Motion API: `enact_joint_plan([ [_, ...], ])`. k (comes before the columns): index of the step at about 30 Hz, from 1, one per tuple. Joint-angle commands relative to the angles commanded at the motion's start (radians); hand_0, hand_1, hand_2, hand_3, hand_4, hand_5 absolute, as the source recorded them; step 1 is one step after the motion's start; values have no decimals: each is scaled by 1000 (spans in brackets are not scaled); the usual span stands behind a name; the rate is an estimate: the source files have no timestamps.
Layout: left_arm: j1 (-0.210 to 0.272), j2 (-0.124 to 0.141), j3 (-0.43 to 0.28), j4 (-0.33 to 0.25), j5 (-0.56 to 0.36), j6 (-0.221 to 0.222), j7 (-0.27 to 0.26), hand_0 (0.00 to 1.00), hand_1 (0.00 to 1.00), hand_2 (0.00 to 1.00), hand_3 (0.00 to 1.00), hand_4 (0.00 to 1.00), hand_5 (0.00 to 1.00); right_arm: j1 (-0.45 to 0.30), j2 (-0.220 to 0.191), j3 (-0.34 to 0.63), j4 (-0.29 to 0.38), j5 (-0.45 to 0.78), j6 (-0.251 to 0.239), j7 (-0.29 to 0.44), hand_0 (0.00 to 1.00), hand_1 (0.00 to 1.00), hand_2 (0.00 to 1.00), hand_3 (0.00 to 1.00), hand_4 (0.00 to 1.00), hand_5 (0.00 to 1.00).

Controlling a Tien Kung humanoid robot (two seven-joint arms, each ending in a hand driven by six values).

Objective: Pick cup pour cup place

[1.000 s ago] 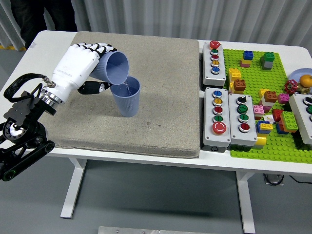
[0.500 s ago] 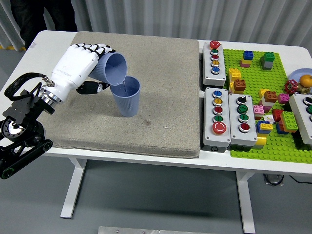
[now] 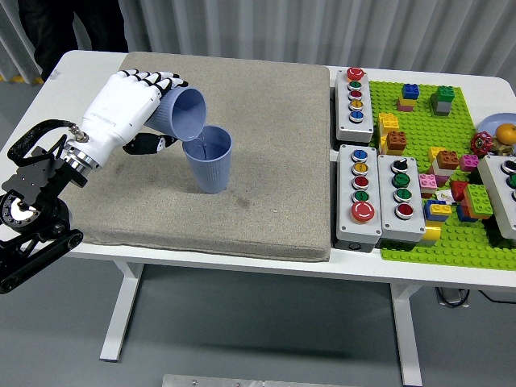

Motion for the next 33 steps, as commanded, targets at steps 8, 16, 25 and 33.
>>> enact_joint_plan([
  [8, -8, 7, 13, -1, 11, 3, 6, 523, 567, 823, 693, 727, 149, -1, 0, 1, 0, -2, 1, 0, 699, 628, 560, 561, 2, 2],
  [16, -19, 13, 24, -2, 19, 2, 12, 522, 566, 819, 691, 725, 151, -1, 0, 1, 0, -1, 2, 0, 698, 628, 560, 561, 2, 2],
  [25, -35, 26, 38, -7, 26, 1, 16, 522, 566, 817, 690, 724, 152, 0, -1, 0, 0, 2, 2, 1, 700, 628, 560, 561, 2, 2],
  [33, -54, 38, 53, -15, 37, 1, 22, 518, 560, 811, 686, 723, 152, 5, -2, -2, 0, 4, 1, 0, 699, 628, 560, 561, 2, 2],
])
